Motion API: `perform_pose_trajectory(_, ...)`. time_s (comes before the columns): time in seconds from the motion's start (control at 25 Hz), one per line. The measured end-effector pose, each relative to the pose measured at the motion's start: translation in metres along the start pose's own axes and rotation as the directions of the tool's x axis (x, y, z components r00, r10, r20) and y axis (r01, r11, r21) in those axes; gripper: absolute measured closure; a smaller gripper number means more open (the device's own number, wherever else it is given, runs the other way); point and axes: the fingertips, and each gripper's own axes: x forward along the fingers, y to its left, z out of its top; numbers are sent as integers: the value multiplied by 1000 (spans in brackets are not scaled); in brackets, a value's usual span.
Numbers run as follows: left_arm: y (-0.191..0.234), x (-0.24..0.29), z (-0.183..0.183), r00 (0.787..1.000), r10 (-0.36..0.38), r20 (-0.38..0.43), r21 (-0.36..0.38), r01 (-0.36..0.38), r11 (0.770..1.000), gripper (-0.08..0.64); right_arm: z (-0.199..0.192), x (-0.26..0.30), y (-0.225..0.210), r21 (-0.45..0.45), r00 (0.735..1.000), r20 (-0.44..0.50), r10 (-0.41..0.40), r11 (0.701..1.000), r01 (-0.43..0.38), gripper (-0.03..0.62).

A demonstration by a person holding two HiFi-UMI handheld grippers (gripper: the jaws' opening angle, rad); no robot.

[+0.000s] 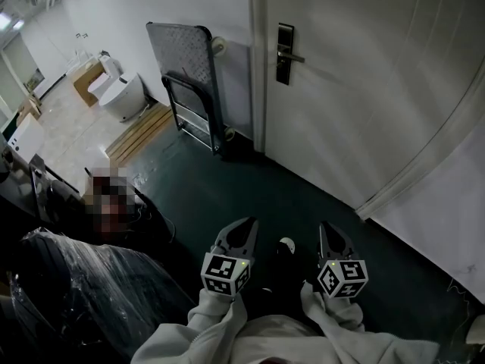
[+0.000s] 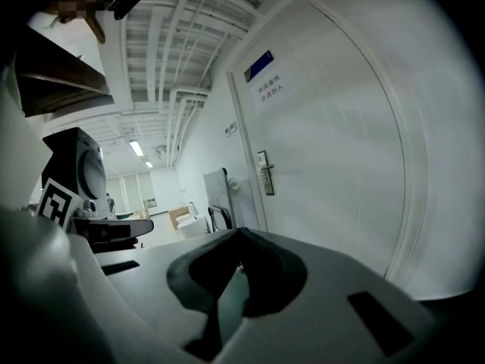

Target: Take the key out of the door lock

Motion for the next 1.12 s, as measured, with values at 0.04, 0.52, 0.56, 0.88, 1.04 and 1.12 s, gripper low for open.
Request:
perform_pose_trajectory(0.04,1,1,-2,1000,0,-4,-2,0,1000,537,-2,2,0,3,1000,-4,0,1000,1,540)
perform_pose_trajectory(0.52,19,36,-1,1000,9,-10,-15,-9,1000,537,14,37,-13,0,1000,6,6,1000,-6,540)
perform_pose_trajectory(0.56,21,41,0,1000,11,-10,-17,-11,1000,537,17,42,-15,-7,1000,6,10,1000,-10,540)
perform_pose_trajectory(0.88,39,92,15,1000,19,-11,-20,-19,1000,537,35,89,-35,-14,1000,-6,29,999,-29,540)
perform_pose_trajectory(1.04,45,121,25,1000,20,-18,-16,-20,1000,537,44,113,-50,-4,999,-17,35,999,-36,540)
perform_pose_trajectory(1.12,51,134,32,1000,24,-17,-11,-24,1000,537,49,127,-57,-1,999,-22,40,999,-40,540)
